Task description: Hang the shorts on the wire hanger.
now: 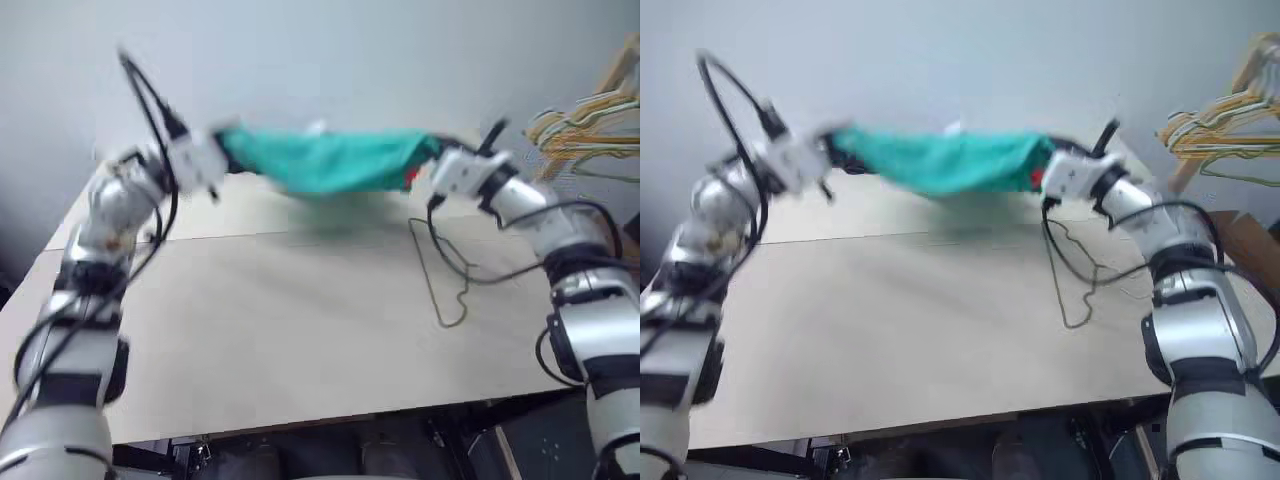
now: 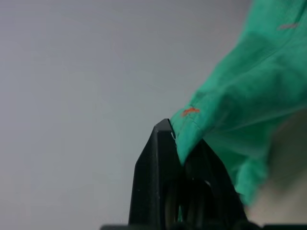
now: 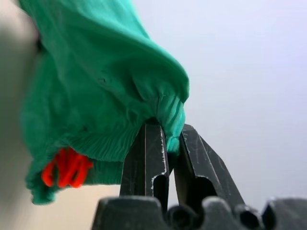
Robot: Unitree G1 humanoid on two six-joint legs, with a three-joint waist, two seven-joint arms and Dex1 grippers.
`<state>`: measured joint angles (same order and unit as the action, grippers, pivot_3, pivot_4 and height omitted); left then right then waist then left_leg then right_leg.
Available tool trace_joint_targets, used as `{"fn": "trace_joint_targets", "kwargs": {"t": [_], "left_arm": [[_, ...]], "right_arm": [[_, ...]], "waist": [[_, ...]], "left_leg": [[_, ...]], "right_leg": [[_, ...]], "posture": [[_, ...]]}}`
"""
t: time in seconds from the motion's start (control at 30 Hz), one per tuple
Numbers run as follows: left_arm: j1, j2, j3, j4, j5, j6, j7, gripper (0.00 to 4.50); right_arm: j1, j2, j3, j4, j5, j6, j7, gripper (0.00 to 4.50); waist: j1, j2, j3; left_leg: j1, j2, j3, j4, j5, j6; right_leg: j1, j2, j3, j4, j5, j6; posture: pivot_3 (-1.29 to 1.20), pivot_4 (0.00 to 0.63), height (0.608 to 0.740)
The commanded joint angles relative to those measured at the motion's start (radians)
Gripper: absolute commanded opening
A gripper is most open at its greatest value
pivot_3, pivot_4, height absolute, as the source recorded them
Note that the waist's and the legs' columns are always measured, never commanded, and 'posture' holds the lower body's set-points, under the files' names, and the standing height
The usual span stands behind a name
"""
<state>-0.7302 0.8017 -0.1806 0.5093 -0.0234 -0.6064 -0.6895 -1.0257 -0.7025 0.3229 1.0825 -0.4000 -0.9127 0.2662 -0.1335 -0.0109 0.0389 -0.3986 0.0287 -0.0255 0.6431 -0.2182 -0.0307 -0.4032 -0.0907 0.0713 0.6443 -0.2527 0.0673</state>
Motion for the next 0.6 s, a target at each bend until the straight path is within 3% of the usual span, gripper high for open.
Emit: {"fn": "trace_joint_targets", "kwargs": {"t": [0.03, 0.13, 0.23, 0.3, 0.6], "left_arm": [[0.149, 0.106, 0.043, -0.304, -0.161, 0.138, -0.181, 0.02], [0.357, 0.234, 0.064, -0.471, -0.212, 0.212, -0.322, 0.02], [0.469, 0.32, 0.093, -0.57, -0.249, 0.287, -0.408, 0.02], [0.538, 0.378, 0.11, -0.618, -0.269, 0.322, -0.477, 0.02], [0.766, 0.492, 0.214, -0.755, -0.321, 0.385, -0.639, 0.02]], "right_arm": [[0.074, -0.036, 0.012, -0.073, 0.034, -0.115, 0.117, 0.03], [0.152, -0.061, 0.048, -0.093, -0.026, -0.169, 0.137, 0.03], [0.178, -0.077, 0.056, -0.102, -0.069, -0.182, 0.121, 0.03], [0.188, -0.087, 0.06, -0.11, -0.106, -0.19, 0.098, 0.03], [0.256, -0.09, 0.086, -0.194, -0.261, -0.203, -0.038, 0.03]], "waist": [[-0.023, 0.0, 0.0], [-0.054, 0.0, 0.002], [-0.056, -0.001, 0.015], [-0.058, -0.002, 0.017], [-0.047, -0.007, 0.02]], "left_leg": [[0.0, 0.0, -0.001, 0.0, 0.0, 0.0], [0.002, 0.0, 0.0, 0.0, 0.0, 0.001], [0.031, 0.001, 0.001, -0.002, -0.003, 0.005], [0.039, 0.002, 0.001, -0.003, -0.003, 0.005], [0.042, 0.002, 0.003, -0.007, -0.009, 0.013]], "right_leg": [[0.0, 0.0, 0.0, 0.001, 0.0, 0.0], [0.001, 0.0, 0.002, -0.002, 0.0, -0.001], [0.029, 0.001, 0.001, -0.003, -0.006, -0.004], [0.036, 0.002, 0.001, -0.004, -0.012, 0.001], [0.038, 0.001, 0.002, -0.004, -0.015, -0.005]], "posture": [[-0.06, 0.025, 0.74], [-0.06, 0.038, 0.74], [-0.06, 0.045, 0.74], [-0.06, 0.047, 0.74], [-0.07, 0.054, 0.74]]}}
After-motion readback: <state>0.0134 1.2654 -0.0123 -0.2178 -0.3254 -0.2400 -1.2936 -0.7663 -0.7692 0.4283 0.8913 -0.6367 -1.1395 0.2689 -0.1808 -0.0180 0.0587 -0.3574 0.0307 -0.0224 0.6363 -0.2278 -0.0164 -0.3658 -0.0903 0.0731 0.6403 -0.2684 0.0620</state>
